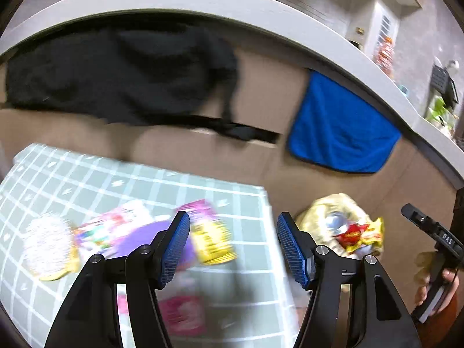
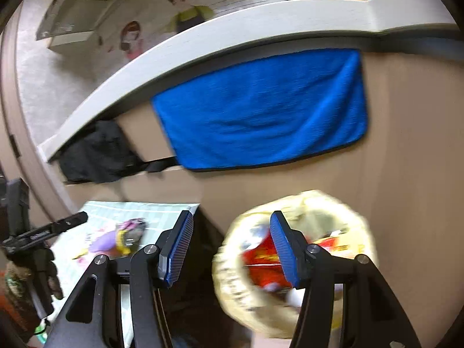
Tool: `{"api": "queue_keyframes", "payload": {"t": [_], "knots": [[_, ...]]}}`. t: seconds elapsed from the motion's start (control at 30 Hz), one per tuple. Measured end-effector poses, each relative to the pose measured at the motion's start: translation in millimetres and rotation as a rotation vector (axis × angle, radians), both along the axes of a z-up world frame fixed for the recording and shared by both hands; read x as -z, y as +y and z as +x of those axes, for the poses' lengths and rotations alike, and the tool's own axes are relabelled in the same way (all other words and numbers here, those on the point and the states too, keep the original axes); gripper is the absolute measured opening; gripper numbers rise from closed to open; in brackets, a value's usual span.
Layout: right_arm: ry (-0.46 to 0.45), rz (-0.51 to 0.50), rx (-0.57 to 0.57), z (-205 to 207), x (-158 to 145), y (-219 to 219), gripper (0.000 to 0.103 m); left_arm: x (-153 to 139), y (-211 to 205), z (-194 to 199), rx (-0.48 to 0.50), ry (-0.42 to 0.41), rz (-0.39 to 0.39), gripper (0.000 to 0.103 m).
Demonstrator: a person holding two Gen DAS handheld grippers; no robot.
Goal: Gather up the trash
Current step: 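Return the left tool to the table and grasp the pink Kleenex tissue pack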
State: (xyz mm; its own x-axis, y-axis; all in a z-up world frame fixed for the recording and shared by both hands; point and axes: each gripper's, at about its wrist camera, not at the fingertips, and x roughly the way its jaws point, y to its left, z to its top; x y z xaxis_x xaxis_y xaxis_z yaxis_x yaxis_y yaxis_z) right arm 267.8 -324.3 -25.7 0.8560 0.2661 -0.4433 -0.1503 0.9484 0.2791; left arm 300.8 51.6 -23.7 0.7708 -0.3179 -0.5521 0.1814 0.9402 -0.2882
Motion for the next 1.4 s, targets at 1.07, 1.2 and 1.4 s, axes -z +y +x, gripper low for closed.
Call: {"api": "queue_keyframes", "payload": {"t": [1.07,1.2,1.4], "knots": [[0.185,-0.034,-0.315,12,53,125,0.053,106,125,80,0.084,0.308,-0.038,0.064],[0.205,-0.002,-0.317,20,60,125,0.053,105,111,51,0.154,0.302,0.032,0.064],[0.203,-0.007,-0.362,23,62,146,0.053,95,117,53,-0.003,0.269,-0.023,0.064]]}}
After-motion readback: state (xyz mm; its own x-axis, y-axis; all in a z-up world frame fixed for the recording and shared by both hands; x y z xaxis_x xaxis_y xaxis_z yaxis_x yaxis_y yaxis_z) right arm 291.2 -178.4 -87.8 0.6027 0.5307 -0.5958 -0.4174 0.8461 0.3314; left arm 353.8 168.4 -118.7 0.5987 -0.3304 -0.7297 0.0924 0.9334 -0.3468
